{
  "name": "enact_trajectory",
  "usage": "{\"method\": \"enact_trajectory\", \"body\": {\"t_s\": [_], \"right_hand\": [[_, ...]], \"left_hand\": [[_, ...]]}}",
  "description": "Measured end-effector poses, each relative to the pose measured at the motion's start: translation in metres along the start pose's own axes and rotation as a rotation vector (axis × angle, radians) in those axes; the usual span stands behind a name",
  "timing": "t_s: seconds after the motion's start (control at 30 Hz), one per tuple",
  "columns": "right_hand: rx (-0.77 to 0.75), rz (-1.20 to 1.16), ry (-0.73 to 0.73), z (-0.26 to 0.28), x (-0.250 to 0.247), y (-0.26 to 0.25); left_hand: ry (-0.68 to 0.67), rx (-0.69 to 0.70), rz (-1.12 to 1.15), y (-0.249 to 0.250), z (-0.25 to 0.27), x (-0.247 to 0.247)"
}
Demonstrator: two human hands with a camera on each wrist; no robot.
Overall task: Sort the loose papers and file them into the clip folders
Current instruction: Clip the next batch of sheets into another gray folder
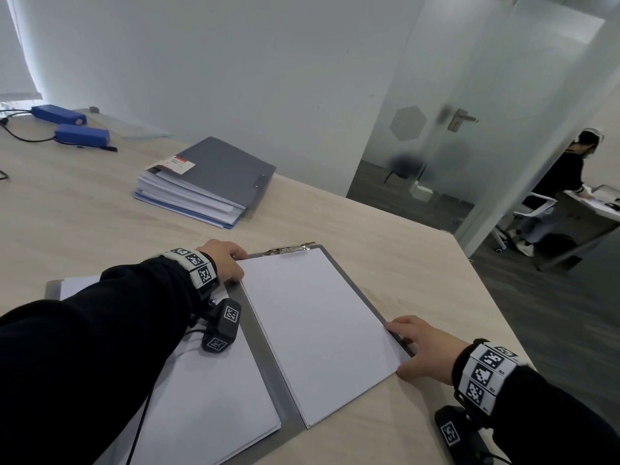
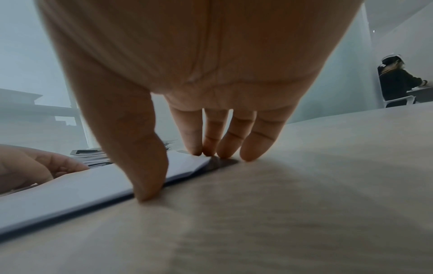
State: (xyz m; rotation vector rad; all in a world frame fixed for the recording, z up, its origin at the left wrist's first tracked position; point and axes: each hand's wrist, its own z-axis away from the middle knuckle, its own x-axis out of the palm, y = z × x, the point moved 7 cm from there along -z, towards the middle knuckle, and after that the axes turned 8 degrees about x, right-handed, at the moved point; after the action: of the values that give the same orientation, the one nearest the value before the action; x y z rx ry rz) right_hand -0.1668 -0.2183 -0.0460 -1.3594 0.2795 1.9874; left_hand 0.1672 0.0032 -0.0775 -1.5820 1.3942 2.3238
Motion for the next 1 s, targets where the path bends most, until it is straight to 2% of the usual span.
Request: {"method": "enact_trajectory", "body": {"t_s": [0.3, 0.83, 1.0], "right_hand": [[0.006, -0.033, 0.002, -0.001, 0.003, 0.003], [0.014, 0.043, 0.015, -0.003, 0.009, 0.003], [-0.001, -0.012, -0.055, 0.003, 0.001, -0.007]], "left_hand": [[-0.002, 0.001, -0.016, 0.000, 0.001, 0.000], [-0.009, -0.029, 0.010, 0.004, 0.004, 0.001], [-0.031, -0.058, -0.005, 0.002, 0.004, 0.003]]}}
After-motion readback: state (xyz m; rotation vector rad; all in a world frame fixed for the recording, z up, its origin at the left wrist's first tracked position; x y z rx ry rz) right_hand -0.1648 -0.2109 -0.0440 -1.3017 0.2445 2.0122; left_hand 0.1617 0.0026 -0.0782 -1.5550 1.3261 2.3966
